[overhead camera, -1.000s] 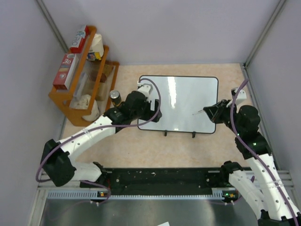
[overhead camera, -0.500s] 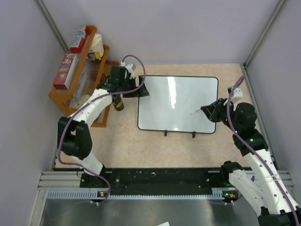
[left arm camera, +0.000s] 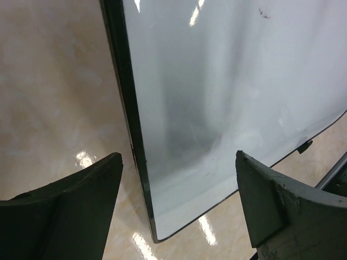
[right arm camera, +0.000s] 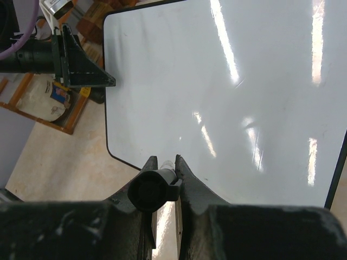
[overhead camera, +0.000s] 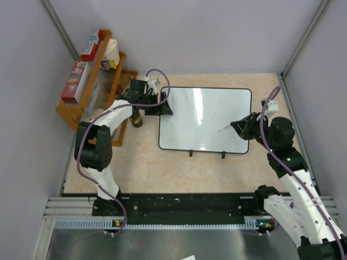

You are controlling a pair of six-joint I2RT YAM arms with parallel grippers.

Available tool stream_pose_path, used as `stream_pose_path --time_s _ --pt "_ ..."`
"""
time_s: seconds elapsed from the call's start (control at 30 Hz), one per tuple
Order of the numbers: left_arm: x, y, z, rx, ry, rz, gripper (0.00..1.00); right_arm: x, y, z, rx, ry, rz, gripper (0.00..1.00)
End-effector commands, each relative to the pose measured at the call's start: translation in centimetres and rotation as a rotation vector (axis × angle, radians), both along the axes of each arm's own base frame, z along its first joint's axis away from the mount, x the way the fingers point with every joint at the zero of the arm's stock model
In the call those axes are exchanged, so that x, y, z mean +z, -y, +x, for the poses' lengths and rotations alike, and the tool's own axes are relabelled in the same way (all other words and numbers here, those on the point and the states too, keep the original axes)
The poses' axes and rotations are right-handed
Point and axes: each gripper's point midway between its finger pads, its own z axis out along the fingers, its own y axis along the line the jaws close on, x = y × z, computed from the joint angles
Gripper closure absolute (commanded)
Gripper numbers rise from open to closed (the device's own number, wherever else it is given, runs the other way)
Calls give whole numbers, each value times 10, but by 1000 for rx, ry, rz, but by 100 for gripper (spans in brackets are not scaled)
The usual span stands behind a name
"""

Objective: Write a sentence on the whiteboard
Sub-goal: Pick up the whiteboard from the center of the board.

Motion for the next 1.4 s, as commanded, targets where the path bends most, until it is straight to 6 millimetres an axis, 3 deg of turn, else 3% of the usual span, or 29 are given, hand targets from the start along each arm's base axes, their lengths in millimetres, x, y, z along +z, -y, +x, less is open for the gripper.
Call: stream_pose_path --time_s 0.0,0.13,0.37,0.6,0.73,1.17,1.37 --pt "18 14 13 -87 116 -86 12 12 -1 2 5 52 17 100" --pt "13 18 8 -117 107 -112 14 16 1 1 -5 66 8 100" --pt "18 29 -12 -202 108 -198 36 16 4 0 -13 69 1 100" --pt "28 34 -31 -277 149 -259 67 13 3 0 -9 61 5 100" --pt "33 39 -39 -331 165 -305 99 15 2 -1 -5 64 7 100" --pt "57 49 -49 -464 311 -408 100 15 2 -2 -1 65 11 100" --pt "50 53 -44 -486 314 -431 100 17 0 -2 7 68 13 100"
